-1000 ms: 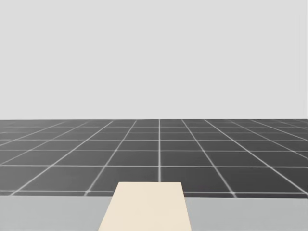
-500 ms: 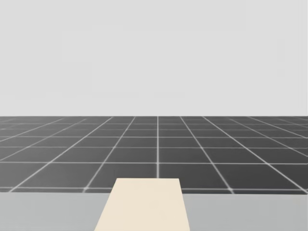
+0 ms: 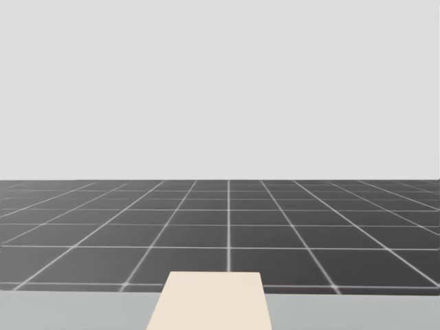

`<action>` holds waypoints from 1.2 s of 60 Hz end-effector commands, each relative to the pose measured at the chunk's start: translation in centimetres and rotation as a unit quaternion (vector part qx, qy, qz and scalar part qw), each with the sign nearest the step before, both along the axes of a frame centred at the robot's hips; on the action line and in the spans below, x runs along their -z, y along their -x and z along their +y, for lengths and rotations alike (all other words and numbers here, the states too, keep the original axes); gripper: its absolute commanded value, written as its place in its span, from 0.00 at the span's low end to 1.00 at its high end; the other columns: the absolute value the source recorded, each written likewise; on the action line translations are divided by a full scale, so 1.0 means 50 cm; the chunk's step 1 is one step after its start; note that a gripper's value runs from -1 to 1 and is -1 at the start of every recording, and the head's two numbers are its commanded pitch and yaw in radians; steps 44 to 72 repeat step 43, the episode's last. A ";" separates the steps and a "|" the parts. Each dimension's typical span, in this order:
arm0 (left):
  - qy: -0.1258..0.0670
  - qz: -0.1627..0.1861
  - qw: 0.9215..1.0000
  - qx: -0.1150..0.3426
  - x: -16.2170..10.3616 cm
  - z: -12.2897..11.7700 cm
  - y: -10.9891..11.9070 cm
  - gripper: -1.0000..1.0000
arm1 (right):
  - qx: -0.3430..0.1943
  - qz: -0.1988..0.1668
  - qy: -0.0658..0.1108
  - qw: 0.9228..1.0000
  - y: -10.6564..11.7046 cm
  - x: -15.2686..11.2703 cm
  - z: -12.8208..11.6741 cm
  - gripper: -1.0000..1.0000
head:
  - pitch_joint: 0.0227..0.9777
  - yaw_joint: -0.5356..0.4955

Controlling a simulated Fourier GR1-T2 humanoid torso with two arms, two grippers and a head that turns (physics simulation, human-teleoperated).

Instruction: Retrieve the object from inside the box.

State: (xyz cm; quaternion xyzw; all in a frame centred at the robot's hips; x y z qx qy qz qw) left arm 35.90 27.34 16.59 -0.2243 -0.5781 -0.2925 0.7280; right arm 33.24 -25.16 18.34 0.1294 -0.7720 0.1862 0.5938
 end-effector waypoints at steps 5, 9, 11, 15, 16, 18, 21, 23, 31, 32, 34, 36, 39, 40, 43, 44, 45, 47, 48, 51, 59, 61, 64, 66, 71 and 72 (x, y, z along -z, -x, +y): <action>-0.005 -0.045 0.999 0.028 -0.099 0.053 0.024 1.00 | 0.007 -0.001 -0.012 1.000 -0.001 -0.008 -0.012 0.00 | 0.06 0.55; -0.008 -0.058 0.998 0.021 -0.134 0.063 0.018 1.00 | 0.007 -0.005 -0.013 1.000 -0.003 -0.008 -0.012 0.00 | 0.06 0.55; -0.011 -0.068 0.997 0.016 -0.155 0.068 0.013 1.00 | 0.011 -0.011 -0.012 1.000 -0.006 -0.008 -0.012 0.00 | 0.06 0.55; -0.016 -0.082 0.996 0.014 -0.195 0.071 0.004 1.00 | 0.018 -0.010 -0.012 1.000 -0.008 -0.011 -0.011 0.00 | 0.06 0.55; -0.017 -0.086 0.996 0.013 -0.206 0.072 0.001 1.00 | 0.023 -0.013 -0.010 1.000 -0.009 -0.011 -0.011 0.00 | 0.05 0.55; -0.018 -0.090 0.996 0.014 -0.221 0.072 -0.004 1.00 | 0.024 -0.011 -0.012 1.000 -0.009 -0.012 -0.011 0.00 | 0.05 0.55; -0.022 -0.098 0.995 0.012 -0.245 0.071 -0.012 1.00 | 0.029 -0.011 -0.011 0.999 -0.011 -0.013 -0.011 0.00 | 0.05 0.55; -0.025 -0.106 0.994 0.009 -0.265 0.071 -0.020 1.00 | 0.041 -0.021 -0.011 0.999 -0.017 -0.013 -0.011 0.00 | 0.05 0.55; -0.022 -0.131 0.991 0.005 -0.338 0.066 -0.046 1.00 | 0.051 0.009 -0.025 0.998 -0.033 -0.013 -0.014 0.00 | 0.05 0.55; -0.025 -0.137 0.990 0.004 -0.353 0.063 -0.053 1.00 | 0.047 0.011 -0.016 0.999 -0.037 -0.013 -0.019 0.00 | 0.05 0.55; -0.029 -0.143 0.989 0.002 -0.364 0.061 -0.056 1.00 | 0.044 0.018 -0.010 0.999 -0.038 -0.014 -0.022 0.00 | 0.05 0.54; -0.032 -0.153 0.988 0.001 -0.388 0.057 -0.063 1.00 | 0.031 0.028 0.002 0.999 -0.040 -0.016 -0.031 0.00 | 0.05 0.54; -0.029 -0.169 0.985 -0.002 -0.427 0.051 -0.070 1.00 | 0.028 0.024 0.016 0.999 -0.042 -0.014 -0.040 0.00 | 0.05 0.54; -0.028 -0.172 0.985 -0.002 -0.434 0.050 -0.070 1.00 | 0.028 0.025 0.014 0.999 -0.042 -0.014 -0.040 0.00 | 0.05 0.54; -0.019 -0.187 0.982 -0.002 -0.472 0.043 -0.072 1.00 | 0.026 0.038 0.009 0.999 -0.043 -0.013 -0.043 0.00 | 0.06 0.54; -0.019 -0.187 0.982 -0.002 -0.472 0.043 -0.072 1.00 | 0.026 0.038 0.009 0.999 -0.043 -0.013 -0.043 0.00 | 0.06 0.54; -0.019 -0.187 0.982 -0.002 -0.472 0.043 -0.072 1.00 | 0.026 0.038 0.009 0.999 -0.043 -0.013 -0.043 0.00 | 0.06 0.54; -0.019 -0.187 0.982 -0.002 -0.472 0.043 -0.072 1.00 | 0.026 0.038 0.009 0.999 -0.043 -0.013 -0.043 0.00 | 0.06 0.54; -0.019 -0.187 0.982 -0.002 -0.472 0.043 -0.072 1.00 | 0.026 0.038 0.009 0.999 -0.043 -0.013 -0.043 0.00 | 0.06 0.54; -0.019 -0.187 0.982 -0.002 -0.472 0.043 -0.072 1.00 | 0.026 0.038 0.009 0.999 -0.043 -0.013 -0.043 0.00 | 0.06 0.54; -0.019 -0.187 0.982 -0.002 -0.472 0.043 -0.072 1.00 | 0.026 0.038 0.009 0.999 -0.043 -0.013 -0.043 0.00 | 0.06 0.54; -0.019 -0.187 0.982 -0.002 -0.472 0.043 -0.072 1.00 | 0.026 0.038 0.009 0.999 -0.043 -0.013 -0.043 0.00 | 0.06 0.54; -0.019 -0.187 0.982 -0.002 -0.472 0.043 -0.072 1.00 | 0.026 0.038 0.009 0.999 -0.043 -0.013 -0.043 0.00 | 0.06 0.54; -0.019 -0.187 0.982 -0.002 -0.472 0.043 -0.072 1.00 | 0.026 0.038 0.009 0.999 -0.043 -0.013 -0.043 0.00 | 0.06 0.54; -0.019 -0.187 0.982 -0.002 -0.472 0.043 -0.072 1.00 | 0.026 0.038 0.009 0.999 -0.043 -0.013 -0.043 0.00 | 0.06 0.54; -0.019 -0.187 0.982 -0.002 -0.472 0.043 -0.072 1.00 | 0.026 0.038 0.009 0.999 -0.043 -0.013 -0.043 0.00 | 0.06 0.54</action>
